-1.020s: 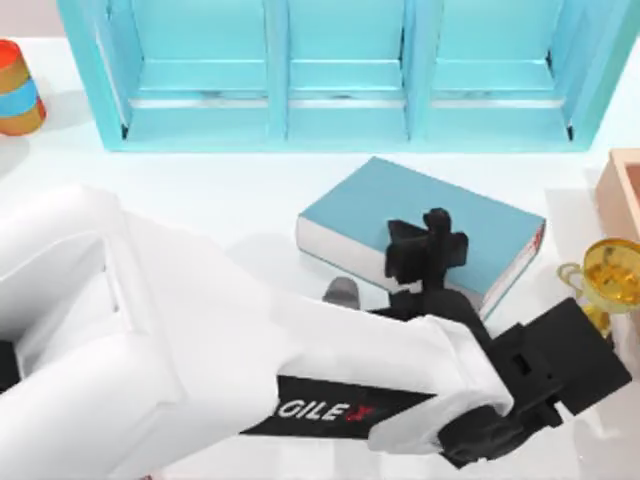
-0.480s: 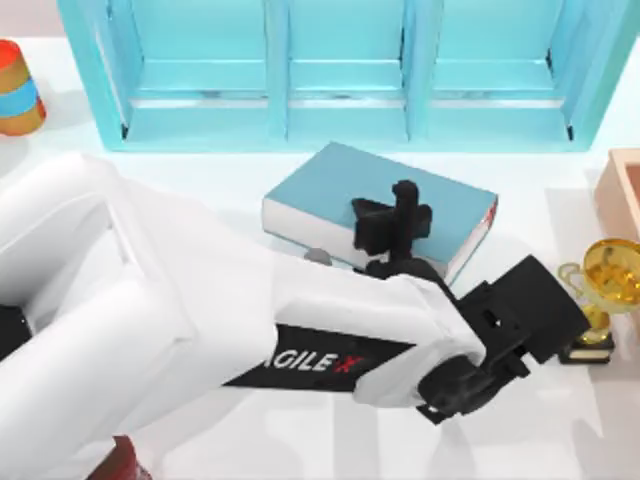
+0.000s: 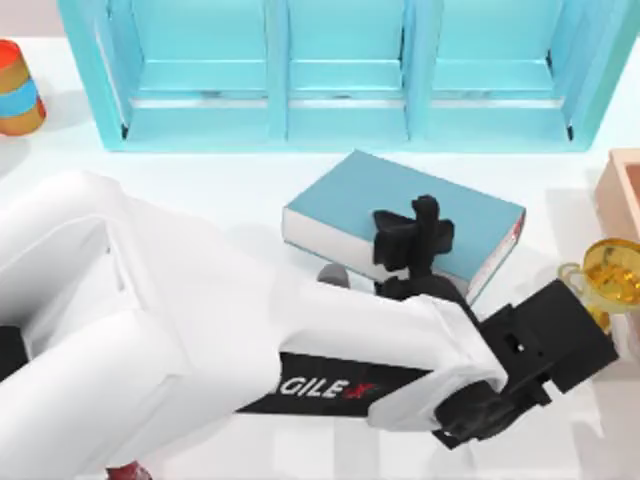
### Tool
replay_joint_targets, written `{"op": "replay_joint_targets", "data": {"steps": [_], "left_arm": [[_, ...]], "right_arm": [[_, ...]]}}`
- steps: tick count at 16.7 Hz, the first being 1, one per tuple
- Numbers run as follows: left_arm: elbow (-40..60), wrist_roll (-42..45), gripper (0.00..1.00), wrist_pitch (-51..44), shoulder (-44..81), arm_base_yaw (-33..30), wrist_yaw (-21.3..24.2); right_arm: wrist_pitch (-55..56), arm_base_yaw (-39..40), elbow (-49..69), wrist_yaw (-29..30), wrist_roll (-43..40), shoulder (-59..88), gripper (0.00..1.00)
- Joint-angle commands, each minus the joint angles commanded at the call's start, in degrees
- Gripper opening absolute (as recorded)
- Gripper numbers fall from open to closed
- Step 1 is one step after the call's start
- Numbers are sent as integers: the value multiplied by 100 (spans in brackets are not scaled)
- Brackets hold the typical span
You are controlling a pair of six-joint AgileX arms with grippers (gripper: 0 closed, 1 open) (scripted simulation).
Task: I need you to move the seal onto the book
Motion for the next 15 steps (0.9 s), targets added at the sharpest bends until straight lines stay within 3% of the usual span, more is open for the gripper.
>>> {"op": "replay_joint_targets", "data": {"steps": [7,15], "left_arm": [[-70,-164,0,17,-12,-241,8],[-58,-261,0,371,297,342,-206]], "right_arm": [[0,0,0,0,0,0,100],[0,0,0,0,0,0,100]]}}
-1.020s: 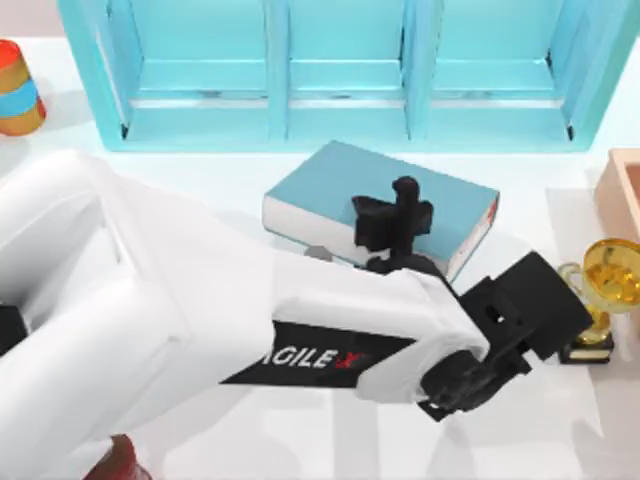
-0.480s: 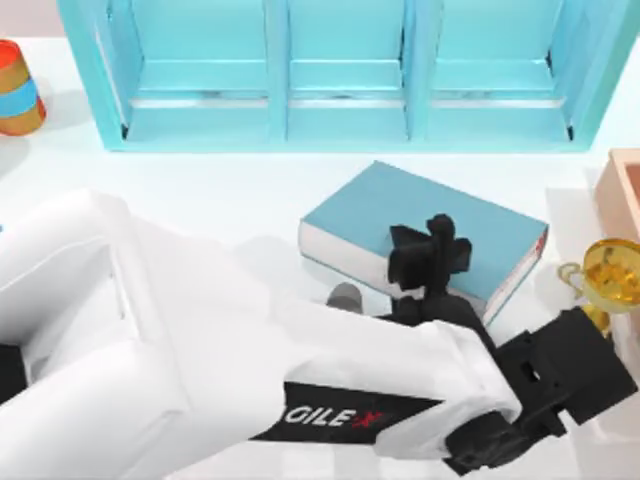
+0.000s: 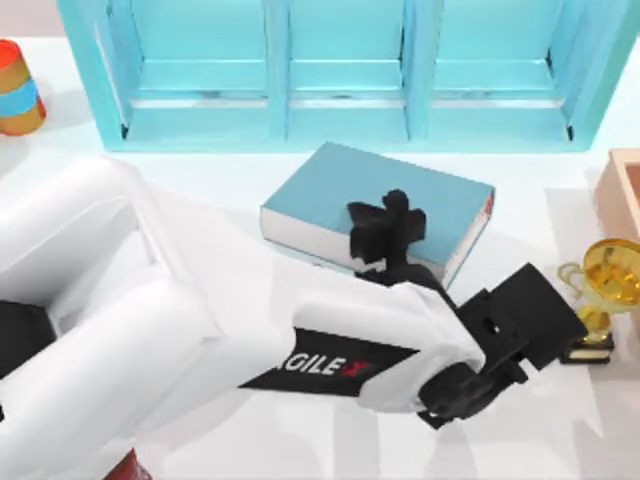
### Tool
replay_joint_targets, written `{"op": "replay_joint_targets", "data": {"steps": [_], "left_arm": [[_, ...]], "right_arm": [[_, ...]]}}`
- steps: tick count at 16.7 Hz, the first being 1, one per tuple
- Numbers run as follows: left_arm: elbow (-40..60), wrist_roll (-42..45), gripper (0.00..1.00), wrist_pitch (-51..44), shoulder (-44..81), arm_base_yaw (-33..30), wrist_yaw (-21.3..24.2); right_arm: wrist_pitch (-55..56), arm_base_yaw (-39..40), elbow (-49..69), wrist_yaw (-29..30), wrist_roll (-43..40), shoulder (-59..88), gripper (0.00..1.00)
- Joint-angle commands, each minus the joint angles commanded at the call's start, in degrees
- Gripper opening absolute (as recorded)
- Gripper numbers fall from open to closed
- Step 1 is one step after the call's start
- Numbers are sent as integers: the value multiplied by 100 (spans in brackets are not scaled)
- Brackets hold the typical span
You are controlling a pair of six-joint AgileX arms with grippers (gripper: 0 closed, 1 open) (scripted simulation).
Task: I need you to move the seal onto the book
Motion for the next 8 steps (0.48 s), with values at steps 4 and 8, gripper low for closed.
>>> {"op": "replay_joint_targets", "data": {"steps": [4,8], "left_arm": [[-148,64,0,171,88,-381,132],[-232,120,0,242,60,-596,227]], "right_arm": [[0,0,0,0,0,0,100],[0,0,0,0,0,0,100]]}}
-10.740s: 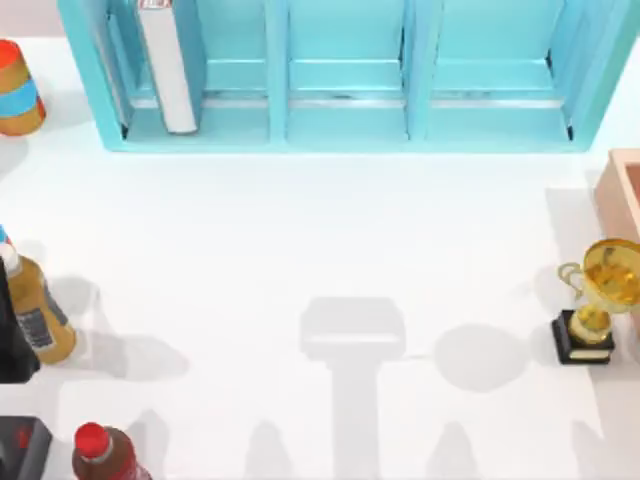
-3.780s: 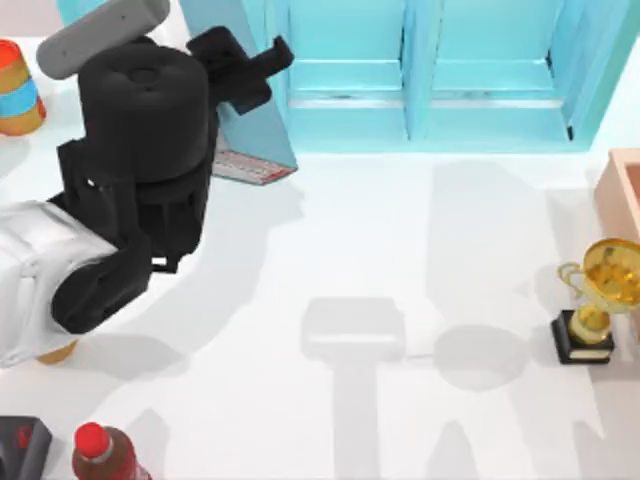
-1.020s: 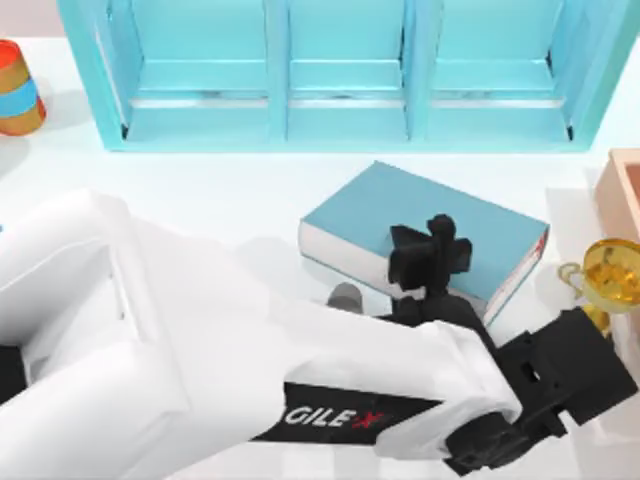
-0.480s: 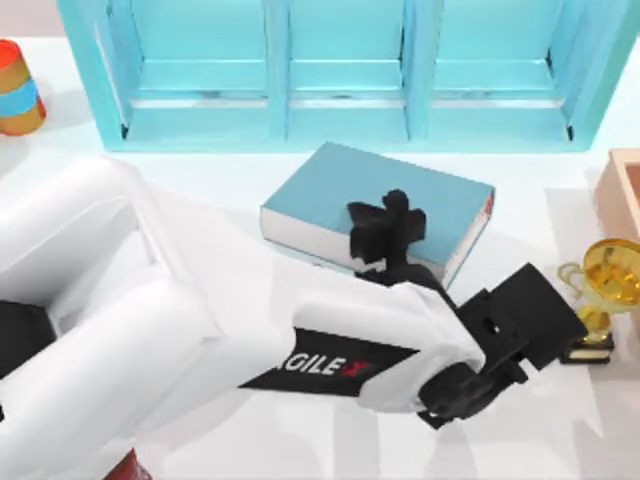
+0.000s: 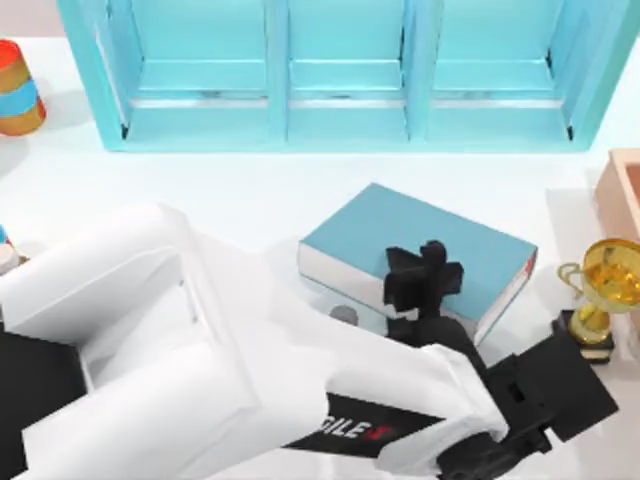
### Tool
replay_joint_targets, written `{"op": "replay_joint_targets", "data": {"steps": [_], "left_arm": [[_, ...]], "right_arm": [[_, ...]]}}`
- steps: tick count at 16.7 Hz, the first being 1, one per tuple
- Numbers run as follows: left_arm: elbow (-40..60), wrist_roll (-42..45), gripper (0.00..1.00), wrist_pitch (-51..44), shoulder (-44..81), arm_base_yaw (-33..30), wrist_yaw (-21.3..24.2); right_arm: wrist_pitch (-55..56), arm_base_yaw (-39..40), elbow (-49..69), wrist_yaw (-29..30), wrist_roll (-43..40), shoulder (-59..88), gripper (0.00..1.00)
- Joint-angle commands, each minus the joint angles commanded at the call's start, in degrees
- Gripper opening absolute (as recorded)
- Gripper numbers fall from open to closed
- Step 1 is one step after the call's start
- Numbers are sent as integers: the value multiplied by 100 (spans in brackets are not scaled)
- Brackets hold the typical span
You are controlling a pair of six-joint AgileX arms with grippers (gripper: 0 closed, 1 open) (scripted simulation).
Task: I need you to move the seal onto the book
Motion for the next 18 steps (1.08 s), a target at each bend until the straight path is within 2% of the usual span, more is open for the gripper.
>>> {"op": "replay_joint_targets", "data": {"steps": [3,16,18], "left_arm": [[0,0,0,0,0,0,0],[0,0,98,0,0,0,0],[0,0,100,0,0,0,0]], "right_arm": [[0,0,0,0,0,0,100],[0,0,0,0,0,0,100],[0,0,0,0,0,0,100]]}}
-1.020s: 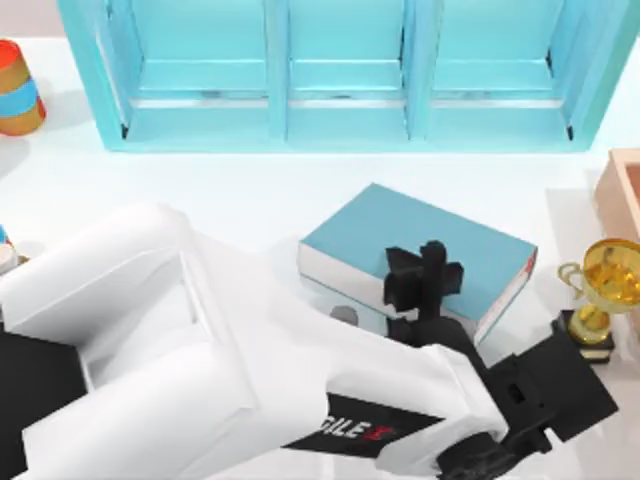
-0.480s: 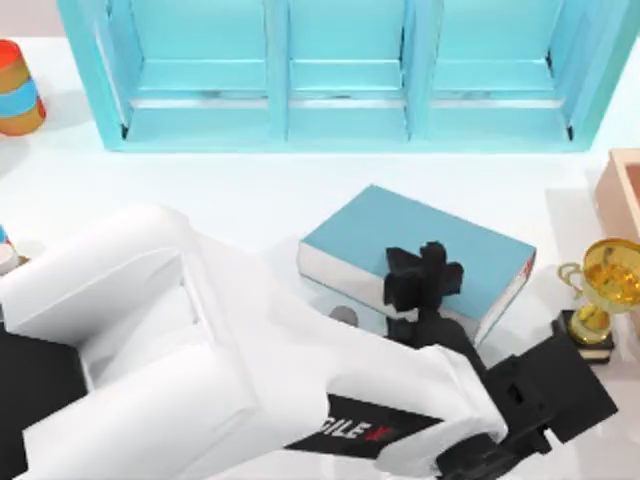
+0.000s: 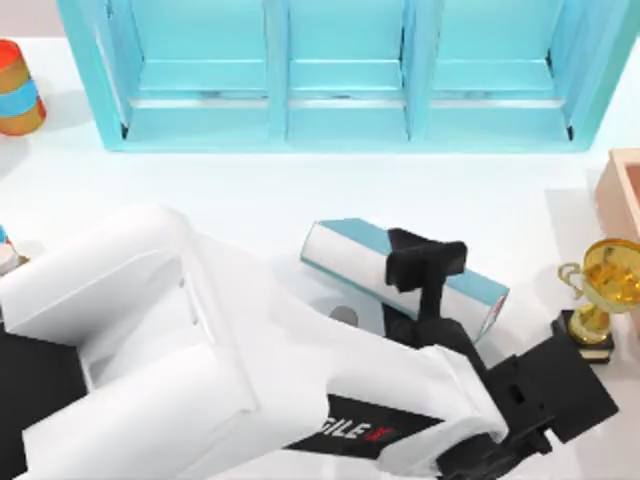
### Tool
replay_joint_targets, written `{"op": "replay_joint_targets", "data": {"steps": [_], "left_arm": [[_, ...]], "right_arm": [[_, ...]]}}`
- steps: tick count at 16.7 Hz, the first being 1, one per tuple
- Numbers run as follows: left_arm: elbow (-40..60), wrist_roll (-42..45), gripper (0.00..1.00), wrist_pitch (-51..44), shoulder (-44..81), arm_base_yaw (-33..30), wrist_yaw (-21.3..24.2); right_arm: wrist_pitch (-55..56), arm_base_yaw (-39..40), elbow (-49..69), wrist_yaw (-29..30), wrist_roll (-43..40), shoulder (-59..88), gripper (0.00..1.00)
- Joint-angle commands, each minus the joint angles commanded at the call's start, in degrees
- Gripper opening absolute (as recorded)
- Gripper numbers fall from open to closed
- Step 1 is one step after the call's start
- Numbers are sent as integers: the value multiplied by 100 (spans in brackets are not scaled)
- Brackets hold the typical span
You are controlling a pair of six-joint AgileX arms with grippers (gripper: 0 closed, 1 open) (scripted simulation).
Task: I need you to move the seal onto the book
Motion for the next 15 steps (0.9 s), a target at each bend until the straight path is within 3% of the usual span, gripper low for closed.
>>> {"op": "replay_joint_targets", "data": {"steps": [9,12,15], "left_arm": [[2,-74,100,-76,35,-6,4],[116,-630,100,-620,193,-170,3],[336,-1718,100,-1704,400,-494,21]], "right_arm": [[0,0,0,0,0,0,100],[0,0,0,0,0,0,100],[0,0,0,0,0,0,100]]}}
